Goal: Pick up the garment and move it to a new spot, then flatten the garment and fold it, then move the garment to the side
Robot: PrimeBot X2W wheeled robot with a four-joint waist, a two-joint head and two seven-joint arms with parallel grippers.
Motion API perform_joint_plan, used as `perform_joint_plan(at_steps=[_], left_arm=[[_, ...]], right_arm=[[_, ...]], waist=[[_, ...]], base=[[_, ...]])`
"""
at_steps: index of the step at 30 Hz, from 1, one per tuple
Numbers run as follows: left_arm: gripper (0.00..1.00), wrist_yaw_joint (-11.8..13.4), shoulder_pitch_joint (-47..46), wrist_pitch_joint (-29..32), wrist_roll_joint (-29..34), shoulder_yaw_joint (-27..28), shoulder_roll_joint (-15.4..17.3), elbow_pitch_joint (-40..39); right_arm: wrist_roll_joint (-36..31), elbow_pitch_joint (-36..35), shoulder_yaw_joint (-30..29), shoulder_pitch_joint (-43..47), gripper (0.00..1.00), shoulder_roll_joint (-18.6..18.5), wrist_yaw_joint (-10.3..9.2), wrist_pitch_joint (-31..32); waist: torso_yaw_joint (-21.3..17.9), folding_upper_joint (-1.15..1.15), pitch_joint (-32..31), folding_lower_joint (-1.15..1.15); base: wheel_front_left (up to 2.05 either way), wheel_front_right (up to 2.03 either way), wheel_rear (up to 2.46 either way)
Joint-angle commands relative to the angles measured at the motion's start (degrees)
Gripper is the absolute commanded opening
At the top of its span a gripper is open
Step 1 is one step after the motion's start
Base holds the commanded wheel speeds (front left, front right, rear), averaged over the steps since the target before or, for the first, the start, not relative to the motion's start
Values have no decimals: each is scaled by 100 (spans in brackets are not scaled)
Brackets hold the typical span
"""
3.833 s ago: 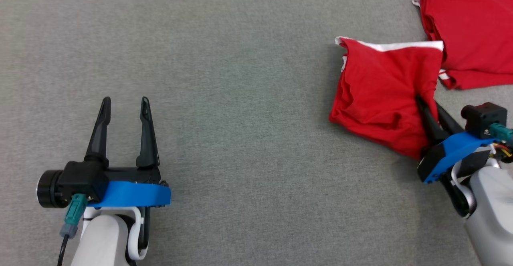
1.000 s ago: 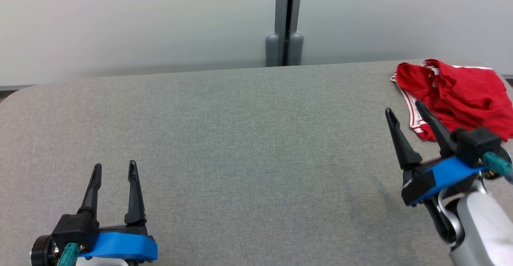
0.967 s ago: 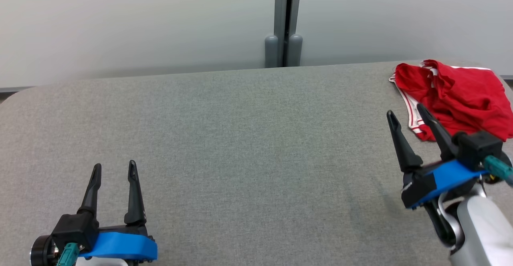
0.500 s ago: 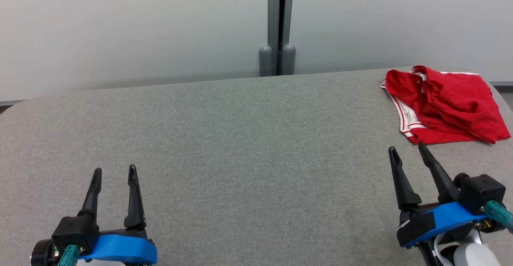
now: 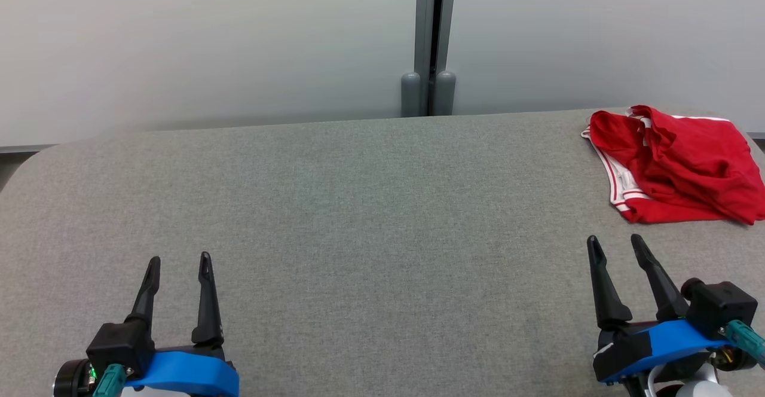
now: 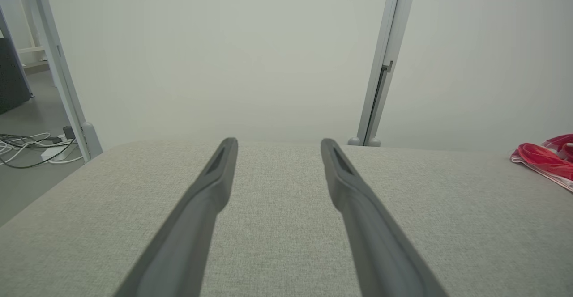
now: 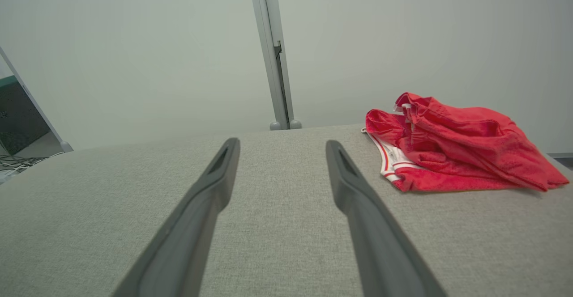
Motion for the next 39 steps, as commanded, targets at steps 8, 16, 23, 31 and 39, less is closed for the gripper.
perform_joint_plan(at_steps=[8, 16, 23, 31, 39], left_arm=[[100, 45, -53, 4, -38, -28, 60, 22], [0, 50, 12, 2, -34, -74, 36, 74], [0, -22, 66, 95, -442, -21, -83, 281], [0, -165, -32, 277, -1231, 156, -169, 338], [0, -296, -118, 443, -1948, 316, -246, 384]], right_arm=[[-70, 21, -53, 91, 100, 42, 1, -16], [-30, 61, -36, 4, 0, 32, 0, 7], [415, 298, -70, -13, 0, 42, 0, 104], [1264, 324, -104, -41, 0, 41, 0, 226], [2034, 354, -138, -74, 0, 41, 0, 341]], waist=[[-20, 0, -34, 0], [-11, 0, -55, 0], [-6, 0, -57, 0], [3, 0, -60, 0], [13, 0, -63, 0]], base=[[0, 0, 0], [0, 0, 0], [0, 0, 0], [0, 0, 0], [0, 0, 0]])
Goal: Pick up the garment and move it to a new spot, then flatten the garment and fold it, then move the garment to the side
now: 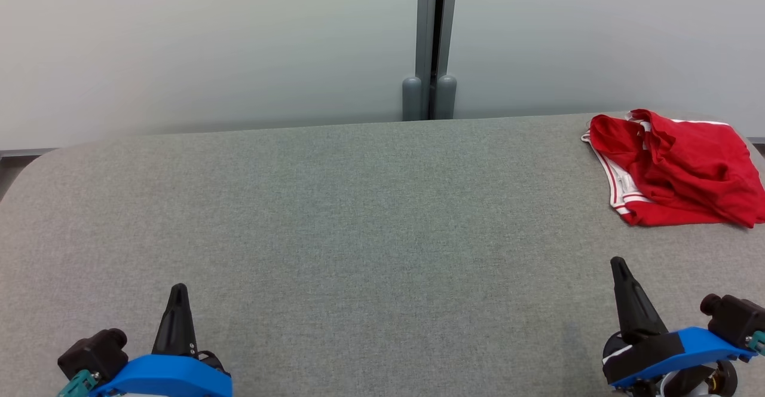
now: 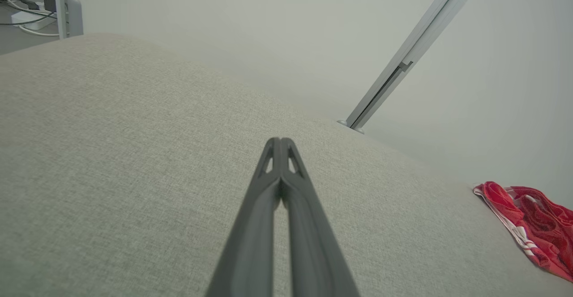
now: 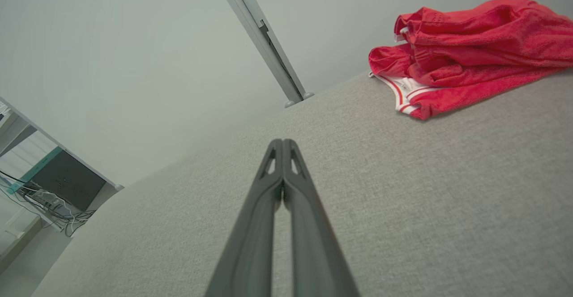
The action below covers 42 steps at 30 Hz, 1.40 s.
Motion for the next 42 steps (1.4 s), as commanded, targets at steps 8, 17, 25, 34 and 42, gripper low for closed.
perform_joint_plan(at_steps=[8, 17, 25, 34, 42], left_arm=[[0, -160, -281, 178, -791, 204, -54, -24], [0, -282, -356, 336, -1462, 358, -124, 22], [0, -383, -416, 458, -2005, 481, -188, 57], [0, -484, -485, 590, -2570, 603, -252, 94], [0, -573, -528, 698, -3026, 711, -299, 128]], right_arm=[[851, -38, -58, -178, 0, -16, 1, 132], [1570, 0, -96, -212, 0, -17, 1, 242], [2154, 31, -128, -245, 0, -18, 1, 338], [2761, 65, -159, -280, 0, -19, 2, 433], [3250, 92, -185, -300, 0, -20, 2, 512]], waist=[[11, 0, -3, 0], [22, 0, -6, 0], [31, 0, -9, 0], [42, 0, -12, 0], [52, 0, -15, 0]], base=[[0, 0, 0], [0, 0, 0], [0, 0, 0], [0, 0, 0], [0, 0, 0]])
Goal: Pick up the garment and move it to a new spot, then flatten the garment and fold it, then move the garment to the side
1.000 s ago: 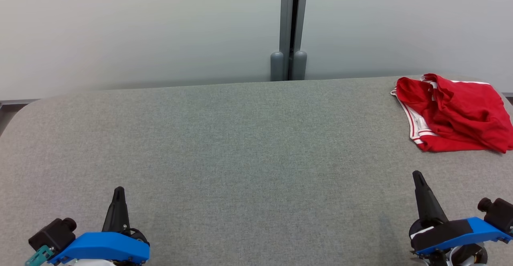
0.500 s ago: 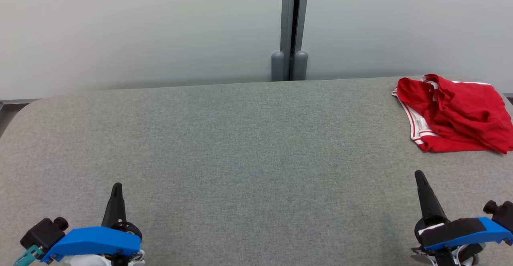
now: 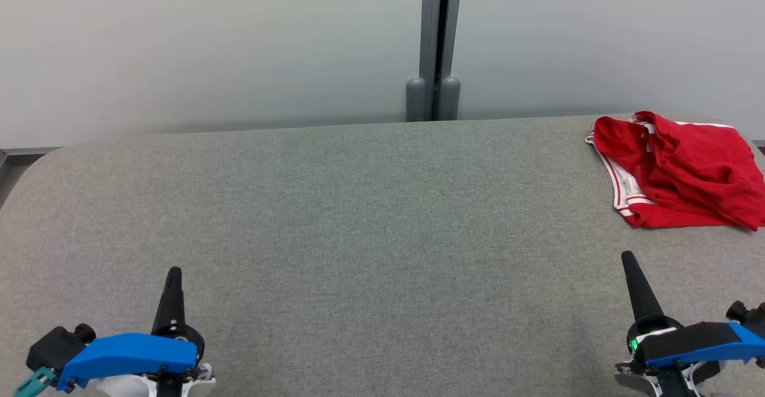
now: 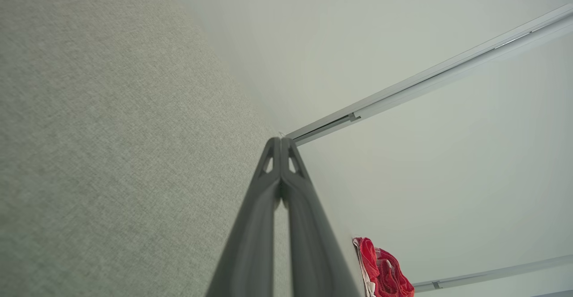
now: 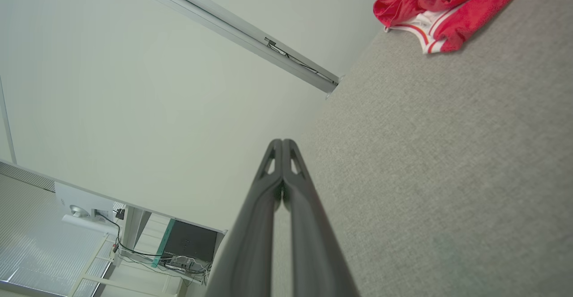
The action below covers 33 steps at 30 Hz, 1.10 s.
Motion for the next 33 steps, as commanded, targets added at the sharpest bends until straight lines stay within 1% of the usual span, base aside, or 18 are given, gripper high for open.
perform_joint_plan(at_steps=[1, 33], left_arm=[[0, -66, -137, 44, -173, 77, 7, -33], [0, -353, -305, 405, -1707, 426, -167, 82]], right_arm=[[193, -26, -25, -153, 0, -20, 2, 42], [1839, 65, -111, -219, 0, -23, 3, 306]], waist=[[2, 0, -1, 0], [41, 0, -12, 0]], base=[[0, 0, 0], [0, 0, 0]])
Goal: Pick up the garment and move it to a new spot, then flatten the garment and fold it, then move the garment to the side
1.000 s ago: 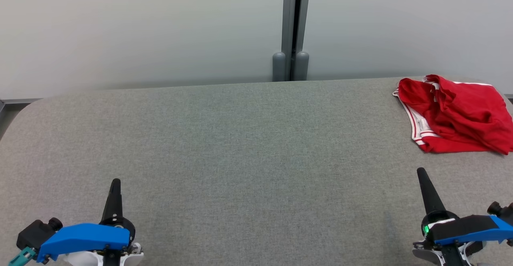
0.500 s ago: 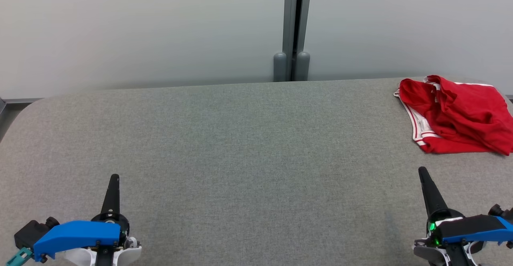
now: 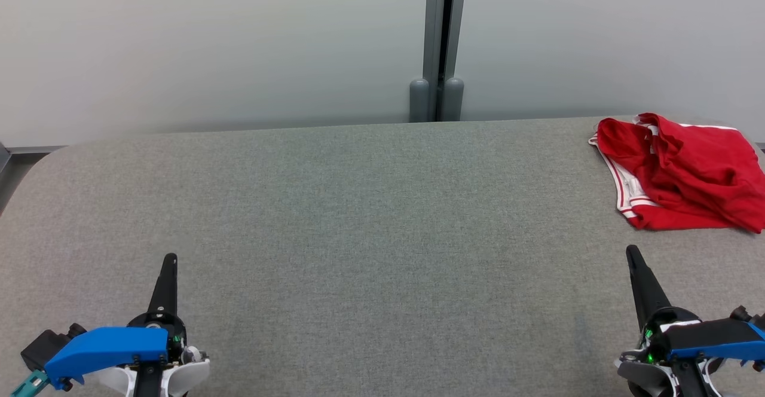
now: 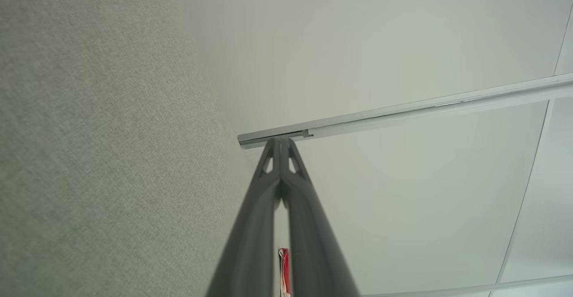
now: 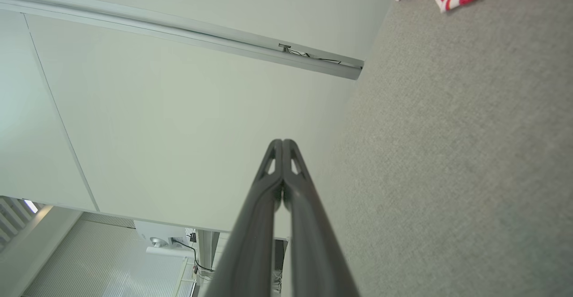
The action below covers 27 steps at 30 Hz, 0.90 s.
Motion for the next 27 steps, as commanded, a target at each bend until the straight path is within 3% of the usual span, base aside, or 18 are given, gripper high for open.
perform_joint_plan(at_steps=[1, 27], left_arm=[[0, -53, -101, 31, -116, 55, 3, -4], [0, -249, -210, 268, -1124, 273, -118, 71]], right_arm=[[127, -16, -19, -93, 0, -22, 4, 39], [1213, 56, -77, -140, 0, -24, 4, 210]], waist=[[2, 0, 0, 0], [35, 0, -10, 0]], base=[[0, 0, 0], [0, 0, 0]])
